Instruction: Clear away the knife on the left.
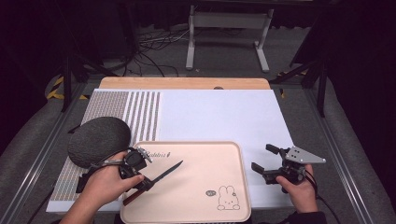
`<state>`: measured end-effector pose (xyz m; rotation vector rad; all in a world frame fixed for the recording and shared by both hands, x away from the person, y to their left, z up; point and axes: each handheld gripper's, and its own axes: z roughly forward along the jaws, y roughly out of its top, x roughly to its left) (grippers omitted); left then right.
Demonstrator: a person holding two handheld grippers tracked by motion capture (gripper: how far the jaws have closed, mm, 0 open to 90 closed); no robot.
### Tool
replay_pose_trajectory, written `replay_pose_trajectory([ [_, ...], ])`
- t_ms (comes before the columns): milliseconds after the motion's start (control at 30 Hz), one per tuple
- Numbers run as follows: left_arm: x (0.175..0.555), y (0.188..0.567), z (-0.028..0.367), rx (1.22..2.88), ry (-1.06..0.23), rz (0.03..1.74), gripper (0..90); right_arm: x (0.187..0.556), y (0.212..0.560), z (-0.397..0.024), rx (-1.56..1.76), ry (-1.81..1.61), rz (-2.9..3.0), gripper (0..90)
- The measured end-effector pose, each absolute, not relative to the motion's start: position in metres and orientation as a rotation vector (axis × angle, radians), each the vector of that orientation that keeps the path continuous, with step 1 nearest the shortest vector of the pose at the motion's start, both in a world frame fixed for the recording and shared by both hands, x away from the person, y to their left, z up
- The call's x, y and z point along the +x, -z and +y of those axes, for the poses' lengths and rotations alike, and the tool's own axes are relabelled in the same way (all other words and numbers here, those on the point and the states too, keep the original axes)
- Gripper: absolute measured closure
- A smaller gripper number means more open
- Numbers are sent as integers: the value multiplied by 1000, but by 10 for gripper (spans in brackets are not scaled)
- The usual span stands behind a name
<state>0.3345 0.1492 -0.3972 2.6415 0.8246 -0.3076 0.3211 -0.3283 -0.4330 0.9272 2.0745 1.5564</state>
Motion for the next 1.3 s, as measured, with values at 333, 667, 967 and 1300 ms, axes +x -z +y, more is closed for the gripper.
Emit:
replay_pose_trajectory([
  [333, 333, 406, 143, 2664, 343, 852, 777, 321, 433, -329, 928, -1563, 2073, 35],
  [667, 333, 413, 135, 2697, 360, 861, 776, 321, 433, -329, 925, -1566, 2074, 35],
  [967, 333, 414, 134, 2692, 329, 864, 774, 321, 433, -329, 925, -1568, 2076, 36],
  [1300, 332, 412, 134, 2691, 322, 861, 675, 321, 433, -329, 927, -1576, 2072, 35],
])
